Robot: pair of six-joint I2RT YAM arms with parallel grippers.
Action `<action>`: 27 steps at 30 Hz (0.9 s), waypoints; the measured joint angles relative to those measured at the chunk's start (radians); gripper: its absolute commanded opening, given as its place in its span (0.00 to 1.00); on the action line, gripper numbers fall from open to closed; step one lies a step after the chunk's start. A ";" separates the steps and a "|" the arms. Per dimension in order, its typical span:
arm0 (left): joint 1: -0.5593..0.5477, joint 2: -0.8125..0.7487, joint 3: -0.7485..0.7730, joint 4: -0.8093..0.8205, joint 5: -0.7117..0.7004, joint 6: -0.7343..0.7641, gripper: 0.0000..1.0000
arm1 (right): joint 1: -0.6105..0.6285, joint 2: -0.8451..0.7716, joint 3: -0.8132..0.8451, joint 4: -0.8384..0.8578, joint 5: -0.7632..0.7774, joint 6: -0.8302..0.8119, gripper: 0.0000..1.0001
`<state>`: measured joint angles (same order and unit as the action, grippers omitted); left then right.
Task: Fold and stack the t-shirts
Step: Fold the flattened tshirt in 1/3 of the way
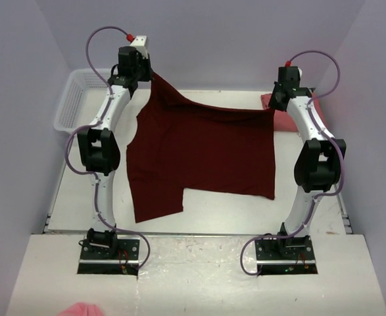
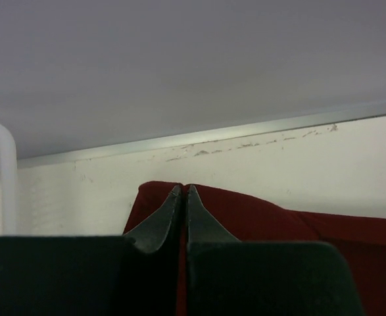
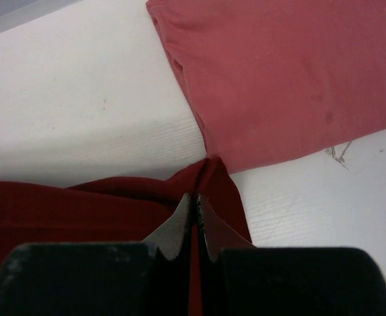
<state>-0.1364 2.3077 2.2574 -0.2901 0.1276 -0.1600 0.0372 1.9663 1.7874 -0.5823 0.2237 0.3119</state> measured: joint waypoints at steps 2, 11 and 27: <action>0.000 -0.003 -0.022 -0.006 0.000 -0.001 0.00 | -0.010 0.002 0.000 0.000 -0.002 0.000 0.00; 0.001 -0.116 -0.288 -0.032 0.011 -0.042 0.00 | -0.030 0.002 -0.062 -0.024 -0.002 0.003 0.00; 0.000 -0.462 -0.525 -0.049 -0.013 -0.113 0.00 | -0.030 0.002 -0.082 -0.080 -0.015 0.009 0.00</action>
<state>-0.1360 1.8458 1.7321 -0.3393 0.1146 -0.2726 0.0071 1.9678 1.7050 -0.6624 0.2089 0.3210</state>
